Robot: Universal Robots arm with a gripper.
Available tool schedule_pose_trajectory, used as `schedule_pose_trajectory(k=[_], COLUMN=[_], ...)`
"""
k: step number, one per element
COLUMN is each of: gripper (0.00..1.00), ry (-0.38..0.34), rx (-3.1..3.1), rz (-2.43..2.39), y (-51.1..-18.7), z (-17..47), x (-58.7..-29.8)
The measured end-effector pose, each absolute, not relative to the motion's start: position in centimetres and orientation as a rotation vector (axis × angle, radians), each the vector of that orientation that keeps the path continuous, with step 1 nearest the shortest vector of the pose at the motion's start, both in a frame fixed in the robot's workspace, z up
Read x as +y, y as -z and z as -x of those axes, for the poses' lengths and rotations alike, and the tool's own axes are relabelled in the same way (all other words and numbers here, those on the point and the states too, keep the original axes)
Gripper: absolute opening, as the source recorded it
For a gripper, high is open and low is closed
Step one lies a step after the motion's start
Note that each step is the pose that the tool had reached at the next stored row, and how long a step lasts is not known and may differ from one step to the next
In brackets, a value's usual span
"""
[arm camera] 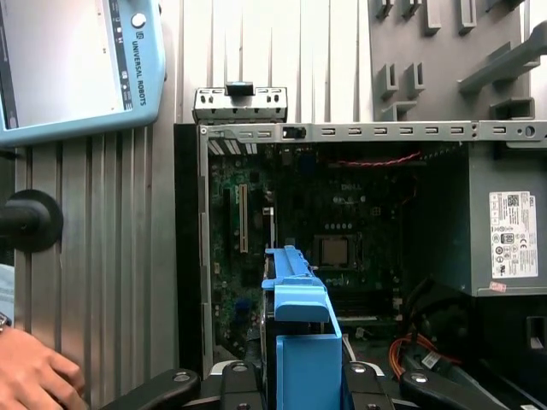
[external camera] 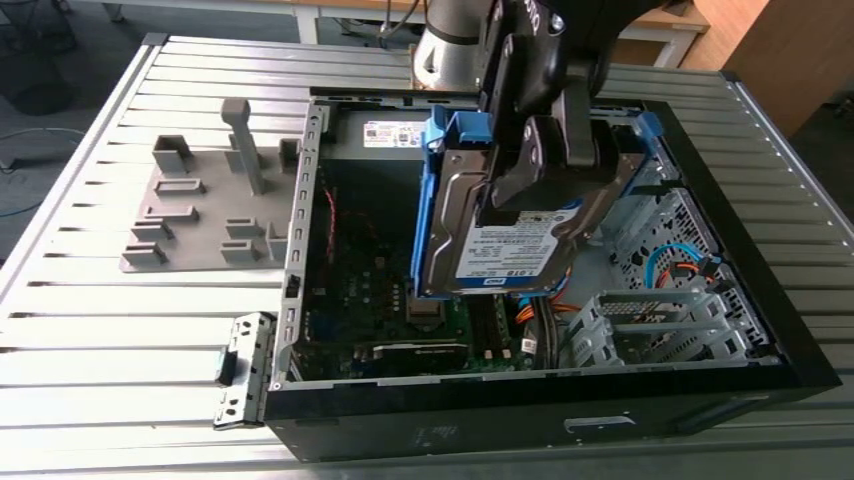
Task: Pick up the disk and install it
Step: 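Pick up the disk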
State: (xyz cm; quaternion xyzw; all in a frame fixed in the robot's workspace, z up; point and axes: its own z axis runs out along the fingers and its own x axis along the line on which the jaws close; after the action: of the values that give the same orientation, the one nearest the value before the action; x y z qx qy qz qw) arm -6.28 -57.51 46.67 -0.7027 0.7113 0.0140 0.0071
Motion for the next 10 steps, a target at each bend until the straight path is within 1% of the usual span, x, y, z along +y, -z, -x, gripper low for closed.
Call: schedule_pose_trajectory(k=[10], gripper=[0.36], ry=[-0.044], rx=[2.224], rz=[2.198], y=[-46.67], z=[5.94], x=[-57.52])
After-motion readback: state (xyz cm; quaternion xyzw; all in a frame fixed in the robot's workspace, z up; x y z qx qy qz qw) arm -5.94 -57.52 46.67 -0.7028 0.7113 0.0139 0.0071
